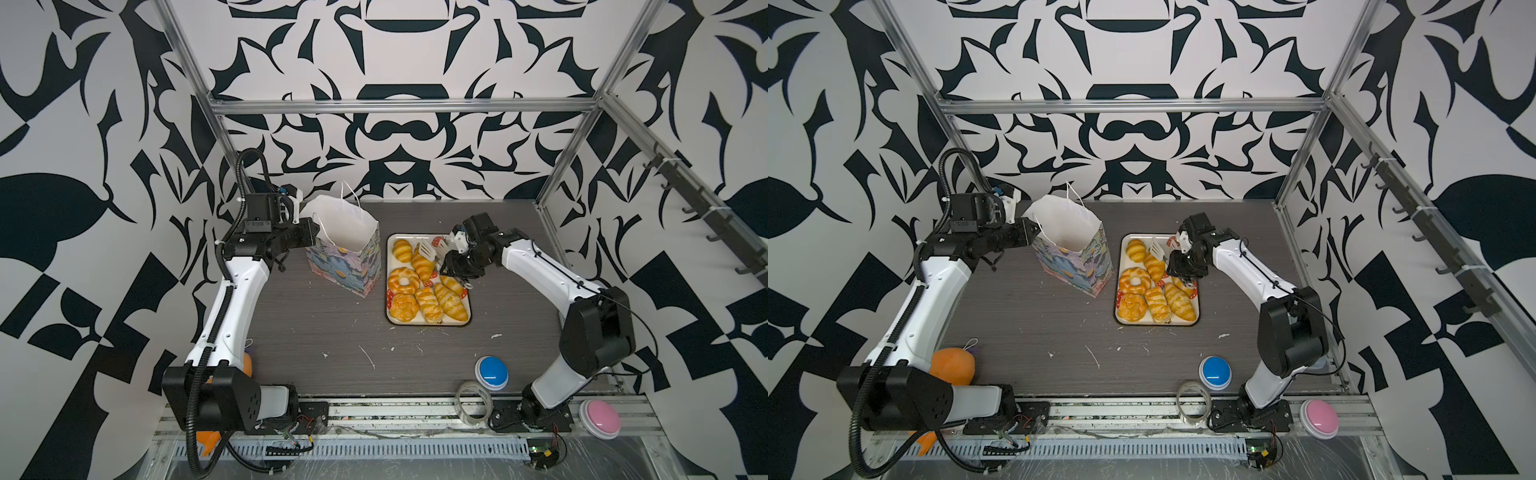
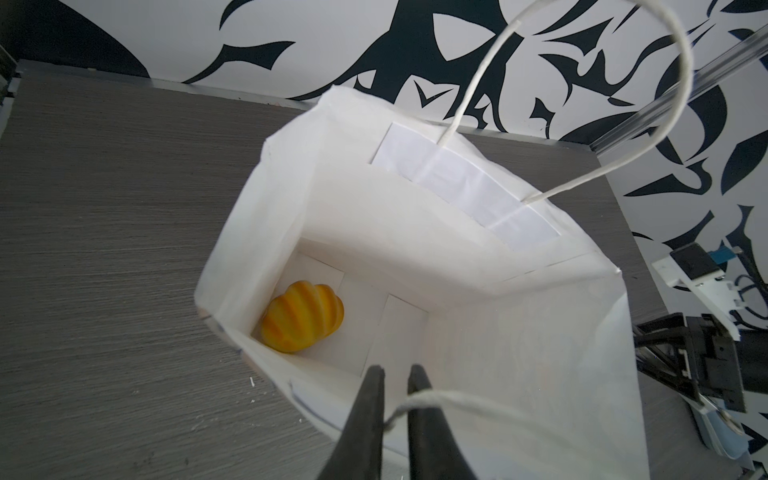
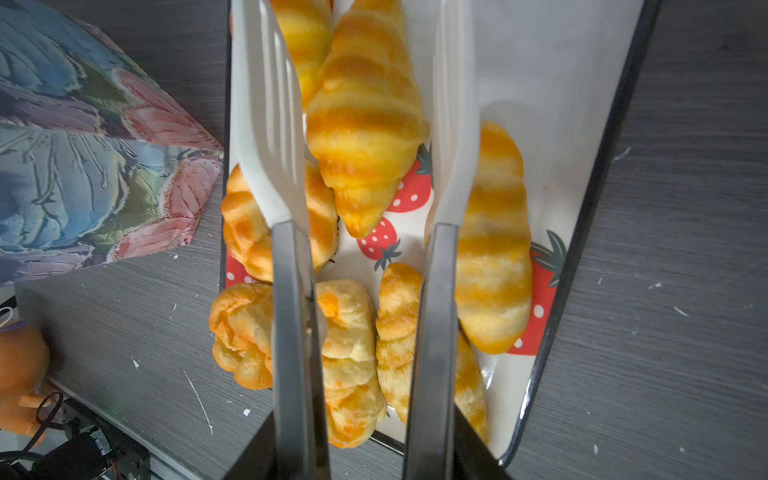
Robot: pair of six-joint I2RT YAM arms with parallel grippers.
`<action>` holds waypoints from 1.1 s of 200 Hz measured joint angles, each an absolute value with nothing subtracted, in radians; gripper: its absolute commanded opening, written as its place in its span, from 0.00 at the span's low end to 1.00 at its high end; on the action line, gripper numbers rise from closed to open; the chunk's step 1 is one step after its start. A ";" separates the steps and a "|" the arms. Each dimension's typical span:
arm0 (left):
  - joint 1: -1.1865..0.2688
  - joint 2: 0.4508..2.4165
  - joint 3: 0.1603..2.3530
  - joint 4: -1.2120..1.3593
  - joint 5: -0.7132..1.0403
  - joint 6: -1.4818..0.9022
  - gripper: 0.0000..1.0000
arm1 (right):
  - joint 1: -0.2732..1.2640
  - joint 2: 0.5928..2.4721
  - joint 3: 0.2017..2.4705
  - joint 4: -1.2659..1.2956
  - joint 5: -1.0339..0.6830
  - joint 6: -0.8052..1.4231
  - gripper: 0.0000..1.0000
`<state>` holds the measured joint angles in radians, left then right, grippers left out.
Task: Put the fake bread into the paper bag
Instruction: 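Lower the tongs with the right gripper onto a croissant on the tray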
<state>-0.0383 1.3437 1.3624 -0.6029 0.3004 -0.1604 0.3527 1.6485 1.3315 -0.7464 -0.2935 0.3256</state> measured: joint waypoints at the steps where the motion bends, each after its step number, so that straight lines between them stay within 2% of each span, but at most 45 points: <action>1: -0.038 1.344 1.362 -0.603 0.300 -0.161 0.12 | 0.353 1.647 1.331 -0.748 -0.294 0.326 0.49; 84: -0.038 1.344 1.362 -0.603 0.315 -0.165 0.13 | 0.353 1.624 1.330 -0.764 -0.294 0.318 0.51; 220: -0.025 1.343 1.353 -0.593 0.324 -0.169 0.07 | 0.362 1.638 1.308 -0.773 -0.294 0.311 0.54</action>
<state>-0.0254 1.3434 1.3529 -0.5930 0.3237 -0.1688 0.3618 1.6379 1.3075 -0.7731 -0.2943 0.3115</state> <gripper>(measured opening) 0.080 0.538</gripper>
